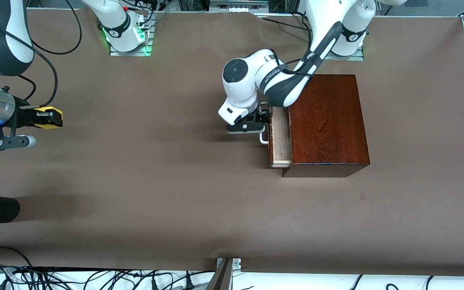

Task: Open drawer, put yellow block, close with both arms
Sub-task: 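Grasp the white drawer handle with the left gripper and pull it open, then release the handle with the left gripper while the right gripper carries the cube over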

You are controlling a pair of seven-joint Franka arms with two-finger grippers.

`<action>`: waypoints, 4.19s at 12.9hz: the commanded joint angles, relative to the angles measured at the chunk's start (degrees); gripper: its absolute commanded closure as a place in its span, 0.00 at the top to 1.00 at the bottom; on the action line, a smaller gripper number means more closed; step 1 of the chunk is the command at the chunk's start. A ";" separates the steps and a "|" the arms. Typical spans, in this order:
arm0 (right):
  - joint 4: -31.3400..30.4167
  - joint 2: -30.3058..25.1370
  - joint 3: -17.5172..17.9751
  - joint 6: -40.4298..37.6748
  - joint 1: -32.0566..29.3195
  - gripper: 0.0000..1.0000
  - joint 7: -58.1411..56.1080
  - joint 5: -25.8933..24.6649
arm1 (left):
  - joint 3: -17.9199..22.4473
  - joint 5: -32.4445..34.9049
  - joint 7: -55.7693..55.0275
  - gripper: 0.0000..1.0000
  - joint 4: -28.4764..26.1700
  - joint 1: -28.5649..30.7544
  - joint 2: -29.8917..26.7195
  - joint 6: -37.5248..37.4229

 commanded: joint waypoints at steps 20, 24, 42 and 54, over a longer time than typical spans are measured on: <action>0.80 0.47 -0.18 0.94 -0.22 0.02 0.64 0.22 | 7.43 -7.09 -6.02 1.00 17.42 -12.42 11.44 5.12; 0.88 0.73 -0.27 0.95 -1.01 0.01 0.64 0.48 | 7.86 -9.18 -6.02 1.00 18.39 -12.42 11.27 5.12; 1.23 0.82 0.43 0.95 -0.75 0.02 4.65 1.97 | 4.09 -13.39 1.10 1.00 12.33 -0.93 -10.95 -20.27; 8.61 2.92 21.70 2.17 6.88 0.02 57.37 6.55 | 13.99 -19.30 40.62 1.00 1.79 19.22 -31.87 -30.39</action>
